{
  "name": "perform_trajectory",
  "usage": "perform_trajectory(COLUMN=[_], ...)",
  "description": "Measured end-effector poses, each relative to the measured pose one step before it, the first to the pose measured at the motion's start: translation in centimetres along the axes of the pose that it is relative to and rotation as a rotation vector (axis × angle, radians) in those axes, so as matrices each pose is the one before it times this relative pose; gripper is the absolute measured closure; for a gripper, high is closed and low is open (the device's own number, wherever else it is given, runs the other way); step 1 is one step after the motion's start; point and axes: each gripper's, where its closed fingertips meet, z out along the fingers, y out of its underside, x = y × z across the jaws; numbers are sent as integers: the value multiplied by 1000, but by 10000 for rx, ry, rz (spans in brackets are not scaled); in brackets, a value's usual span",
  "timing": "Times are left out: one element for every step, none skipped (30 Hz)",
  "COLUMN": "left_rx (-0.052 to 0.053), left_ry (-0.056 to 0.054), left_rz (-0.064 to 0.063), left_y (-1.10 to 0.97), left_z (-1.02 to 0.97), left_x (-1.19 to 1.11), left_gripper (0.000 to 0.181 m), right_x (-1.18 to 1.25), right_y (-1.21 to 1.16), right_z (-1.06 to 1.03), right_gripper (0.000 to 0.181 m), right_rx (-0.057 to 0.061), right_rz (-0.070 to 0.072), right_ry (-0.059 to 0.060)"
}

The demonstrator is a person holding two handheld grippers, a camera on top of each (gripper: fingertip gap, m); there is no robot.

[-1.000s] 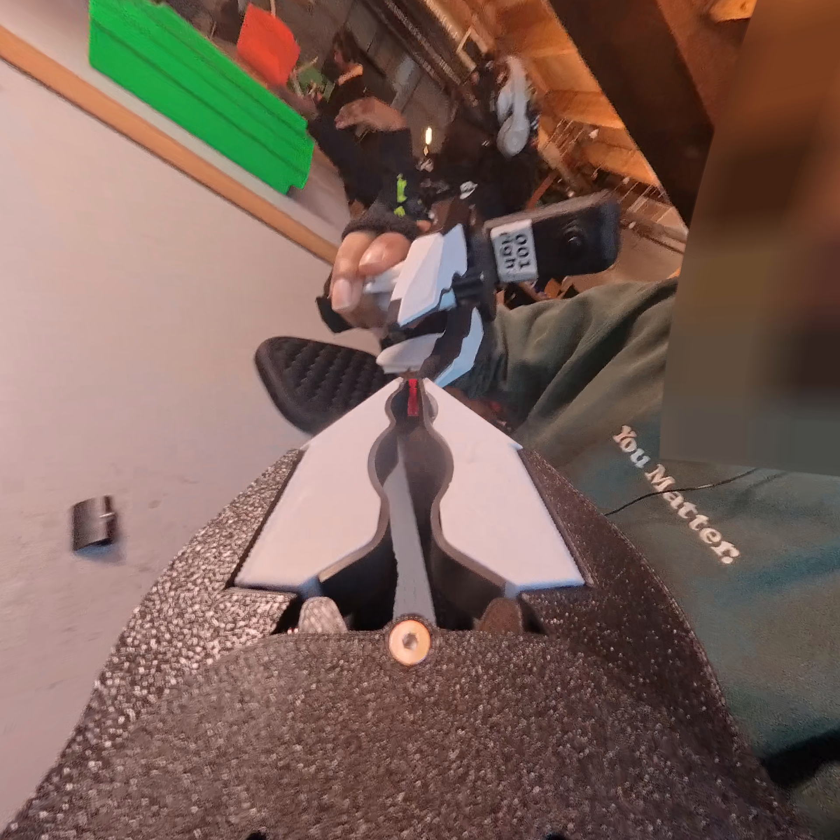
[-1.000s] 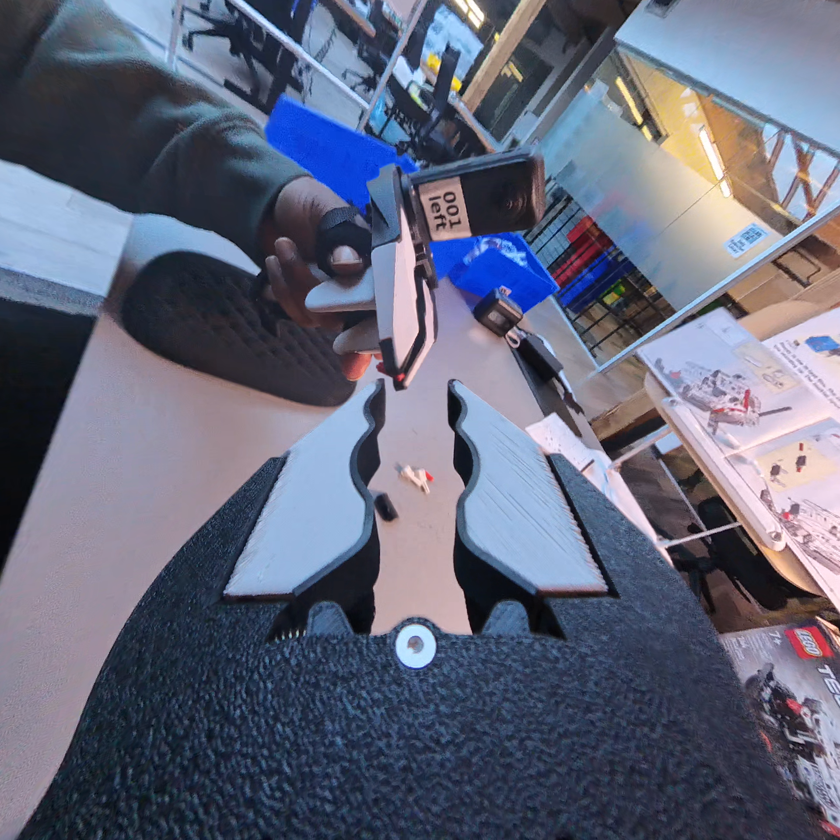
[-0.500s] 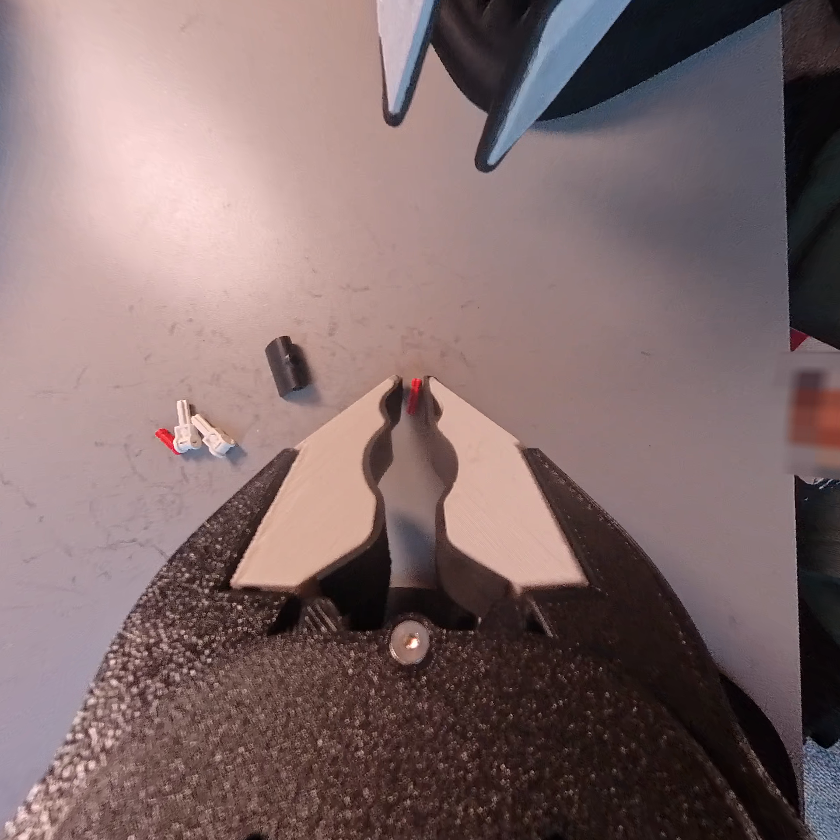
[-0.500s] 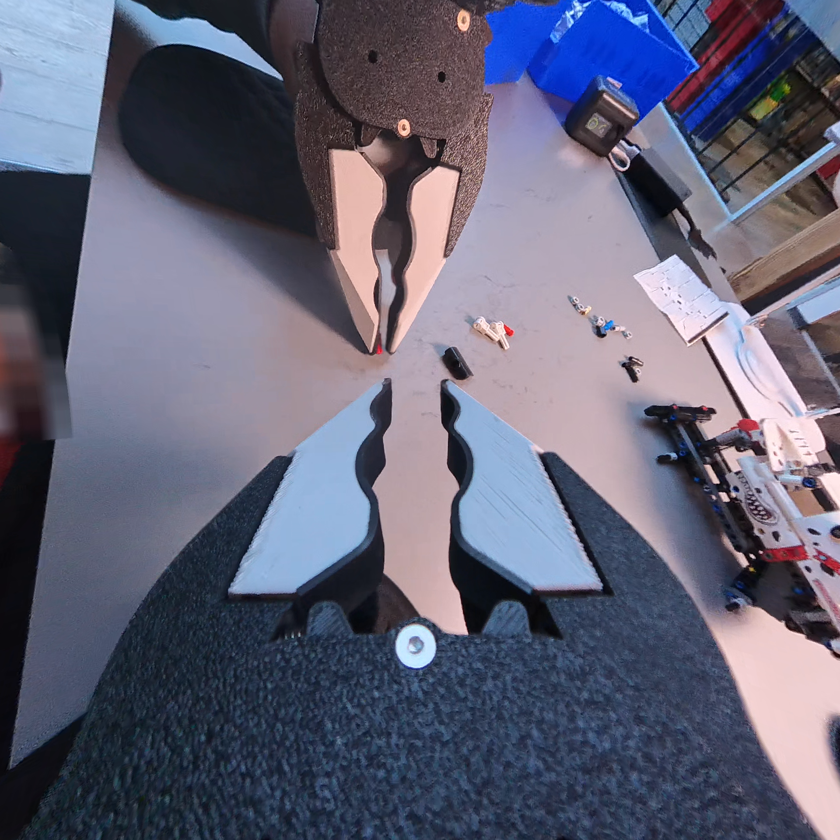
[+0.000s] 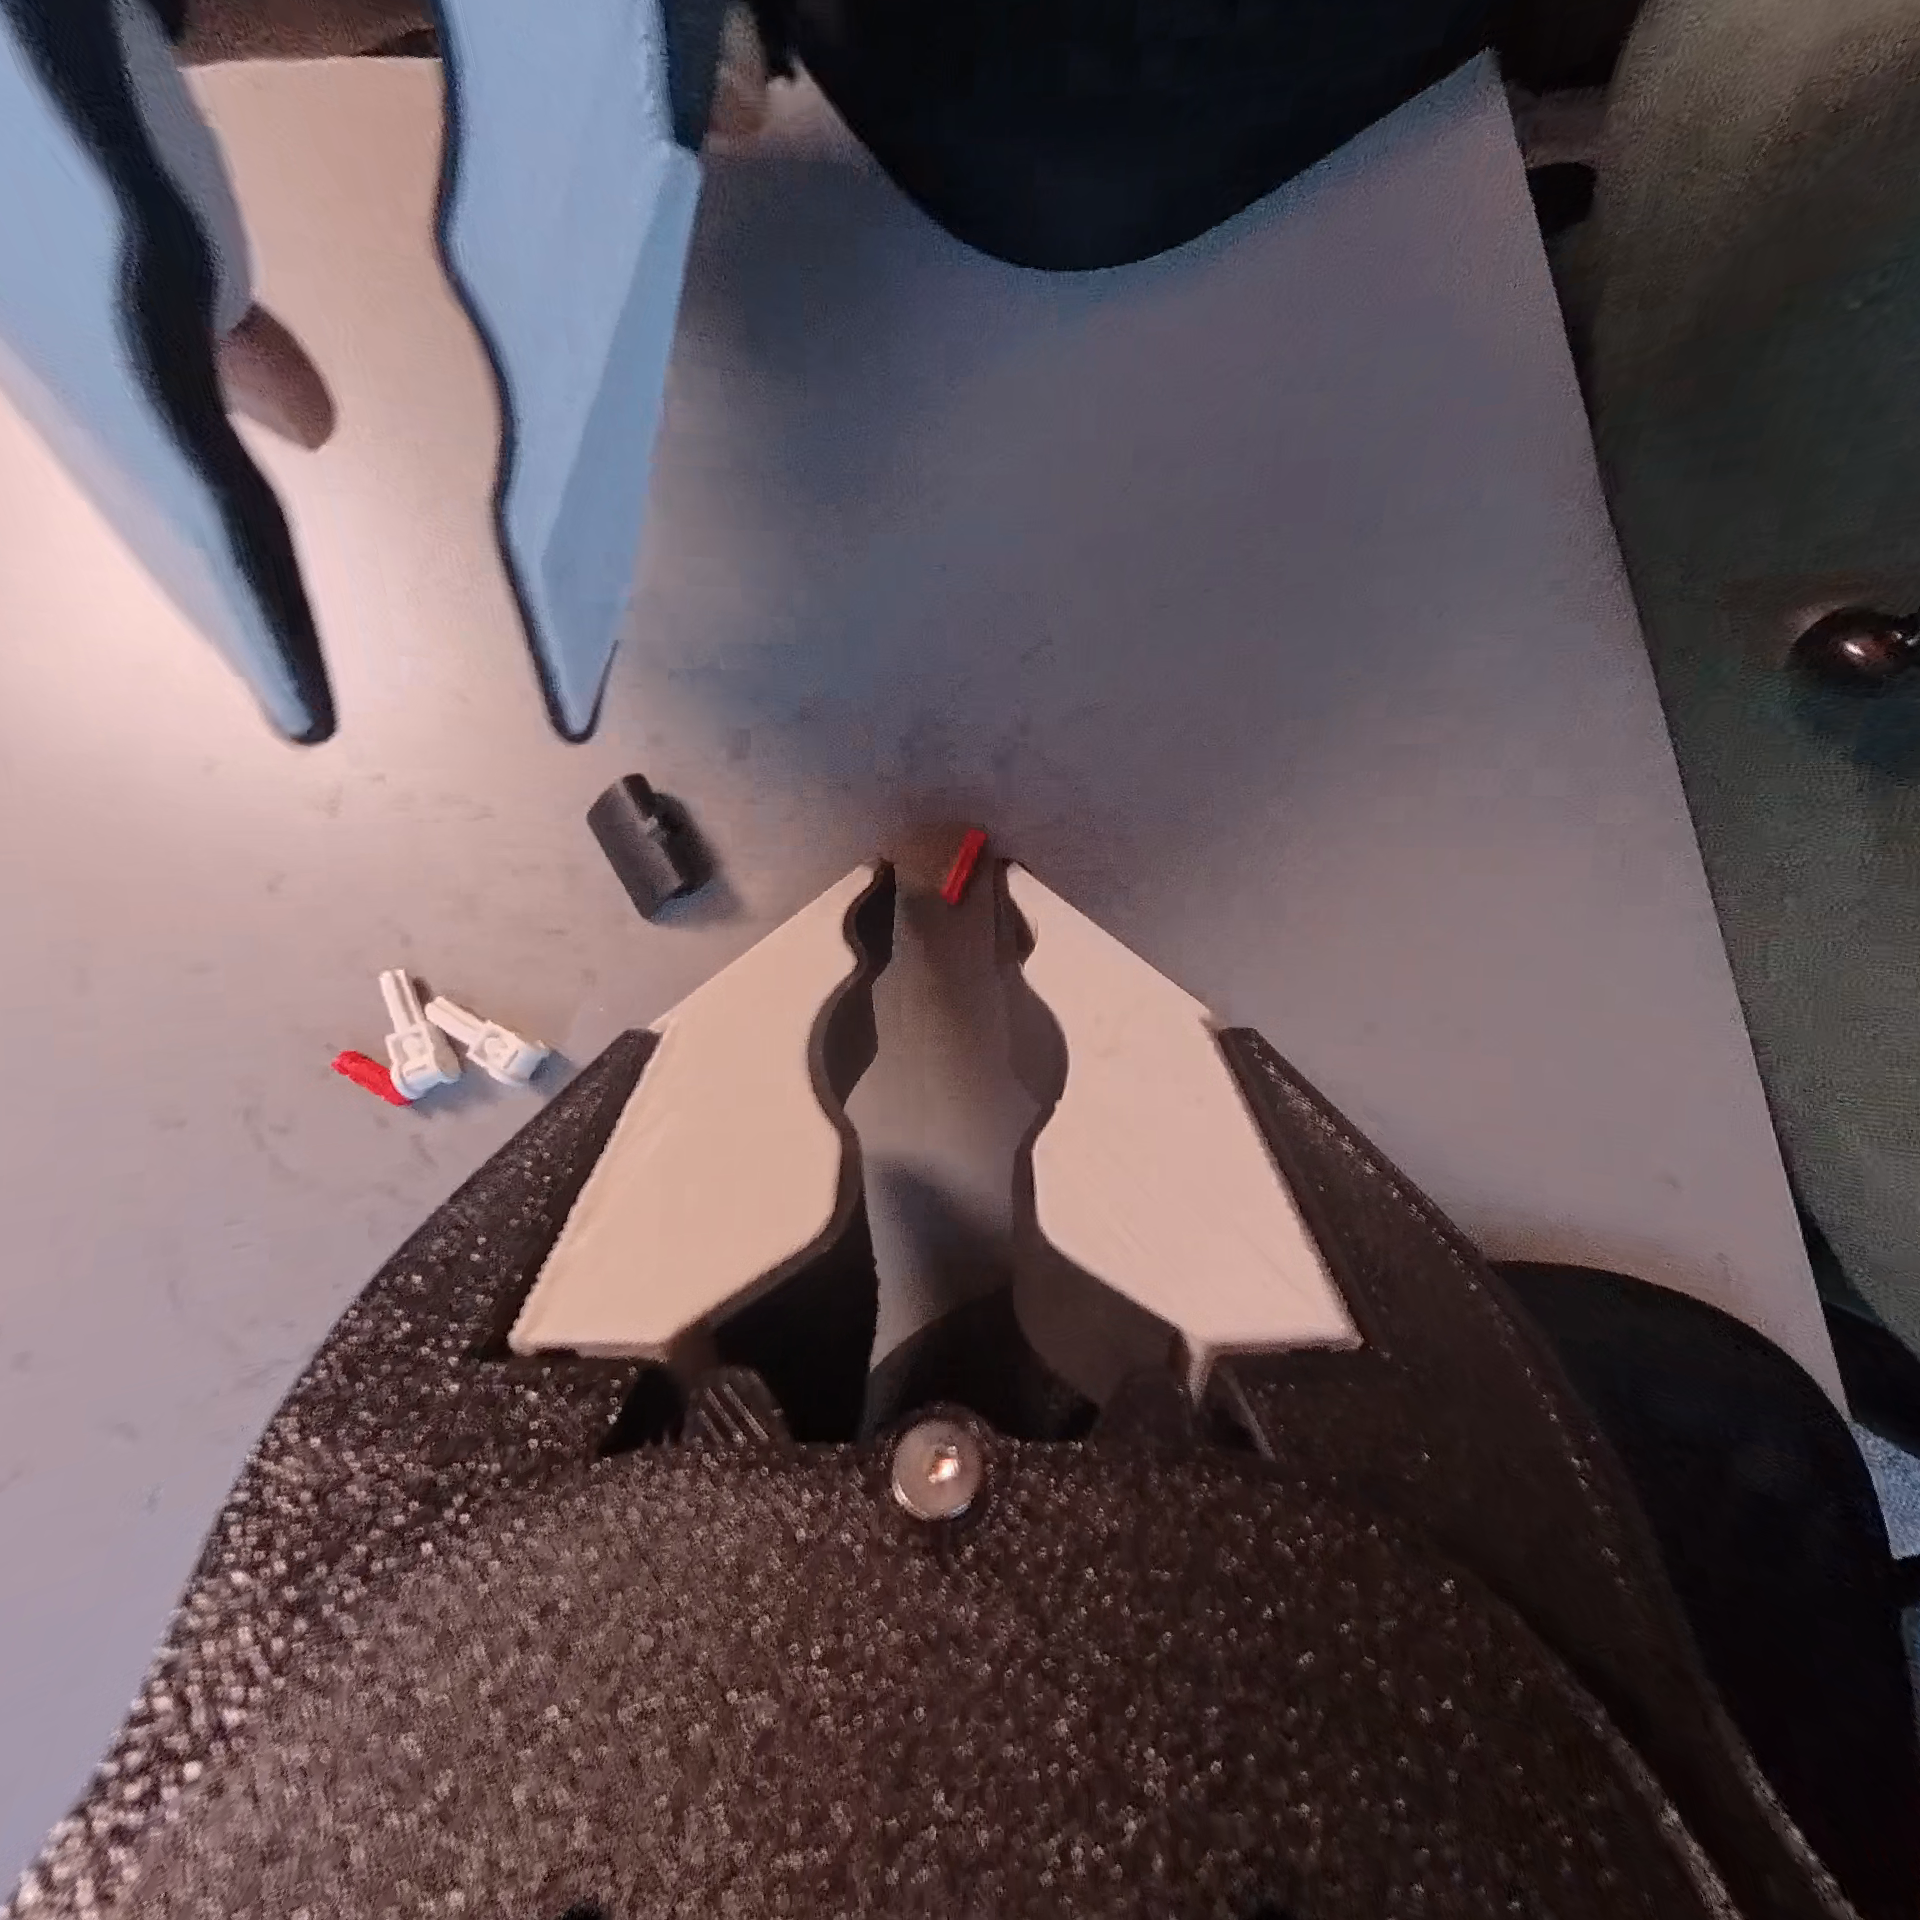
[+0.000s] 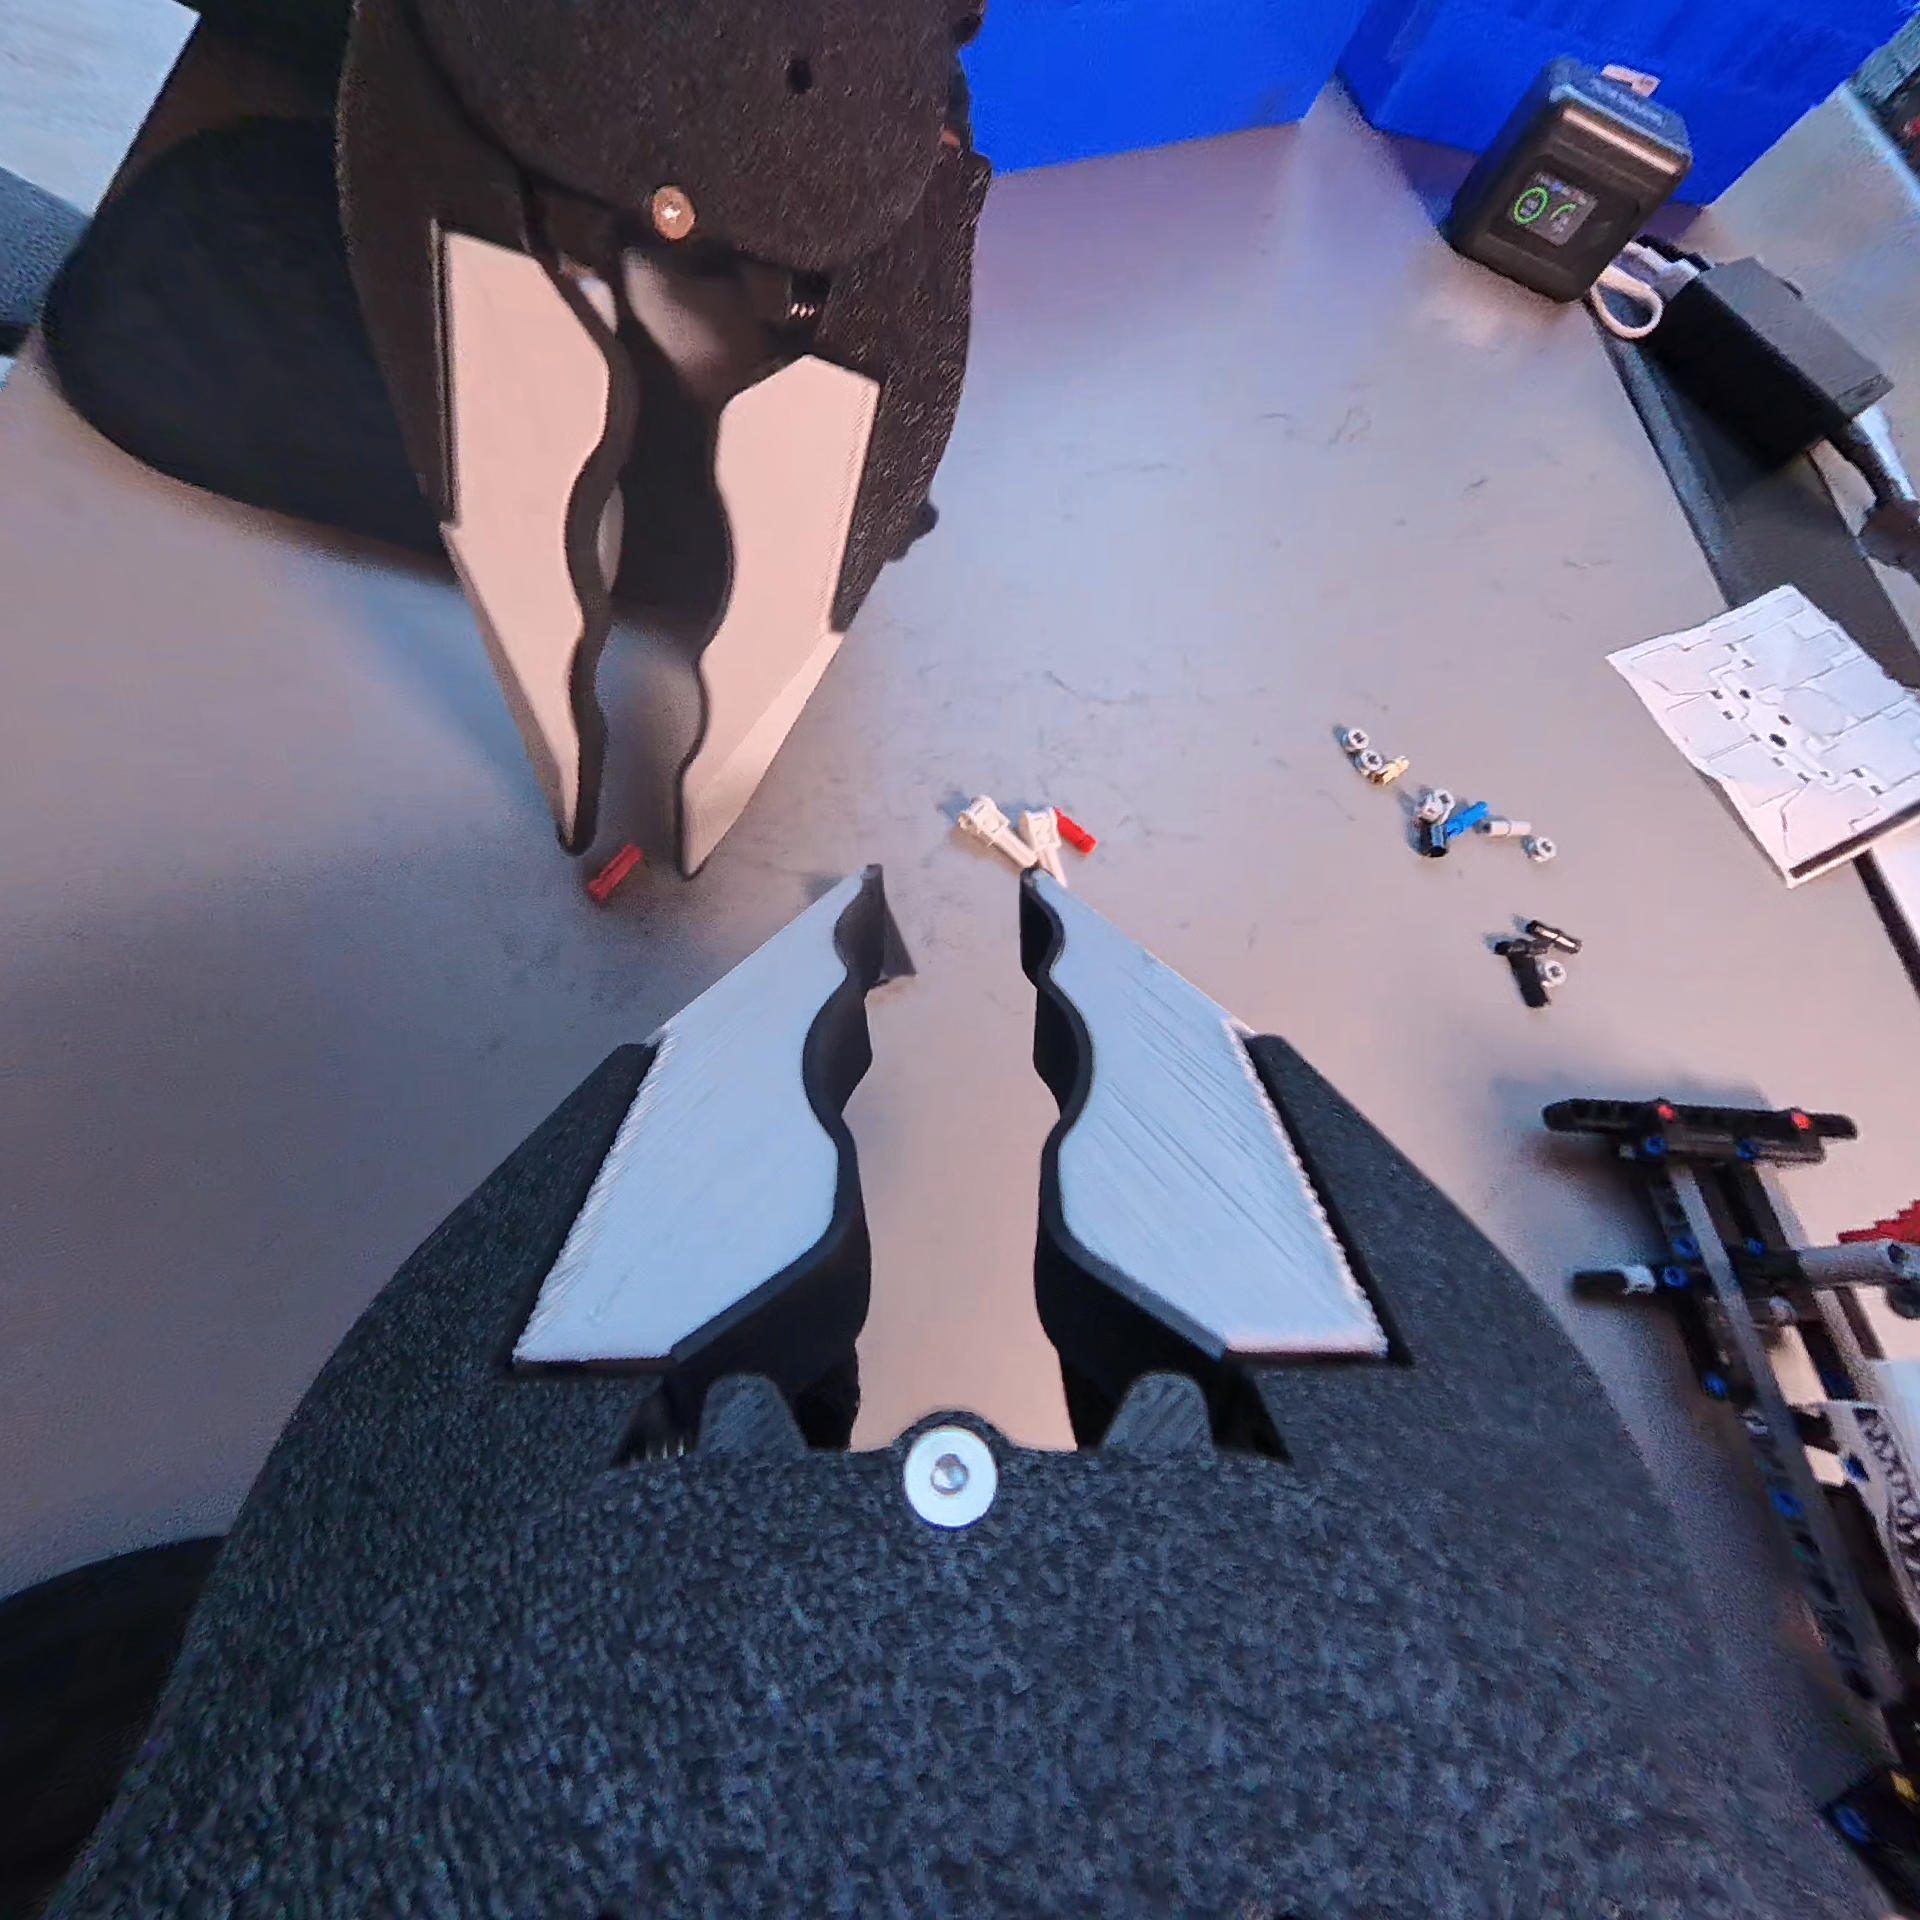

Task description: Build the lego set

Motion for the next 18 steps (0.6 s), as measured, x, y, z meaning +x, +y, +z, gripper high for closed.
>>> perform_trajectory(left_rx=[-130, -177, 59, -11, 119, 106, 56, 12, -8, 16, 87, 274, 421, 322, 114, -49, -230, -188], left_ry=[80, -77, 8, 5, -90, -55, -103, -82, -92, -57, -16, 101, 69, 77, -131, -368, -184, -29], left_rz=[248, 181, 81, 39, 63, 65, 35, -6, -54, -109, -184, -277, -358, -377, -266, -111, -122, -121], left_y=[115, 274, -10, 113, -90, -40, 0, 8, 9, 15, -21, -232, -430, -246, 62, 293, 517, 379], left_z=[73, 108, 11, 69, 47, 35, -5, -3, -16, -51, -161, -383, -563, -554, -439, -275, -70, 57], left_x=[141, -98, 53, 97, 23, 83, -10, -24, -104, -145, -255, -257, -454, -543, -876, -1151, -780, -400], left_gripper=[167, 168, 171, 174, 176, 179, 179, 179, 180, 180, 180, 180, 180, 180, 180, 180, 180, 180], right_x=[223, 19, 5, -62, -141, -143, -107, -145, -180, -98, -168, -308, -332, -296, -190, -58, 71, 201], right_y=[-288, -177, -45, 76, 100, 62, 61, 164, 277, 313, 357, 270, 153, 151, 195, 322, 343, 278], right_z=[104, 13, -35, -88, -149, -188, -151, -65, 29, 101, 177, 256, 318, 372, 416, 438, 422, 379], right_gripper=[156, 156, 156, 156, 155, 155, 155, 155, 155, 154, 154, 153, 152, 151, 150, 150, 150, 150], right_rx=[46, 36, -2, -51, -45, 4, 43, -3, -77, -121, -158, -147, -98, -106, -116, -176, -185, -154], right_rz=[10, 38, 53, 22, -15, 0, 64, 121, 93, -27, -138, -96, -29, -48, -59, -42, -29, -7], right_ry=[3, -36, 20, 46, 37, 32, 5, -82, -125, -55, -72, -155, -186, -170, -132, -104, -72, -38])
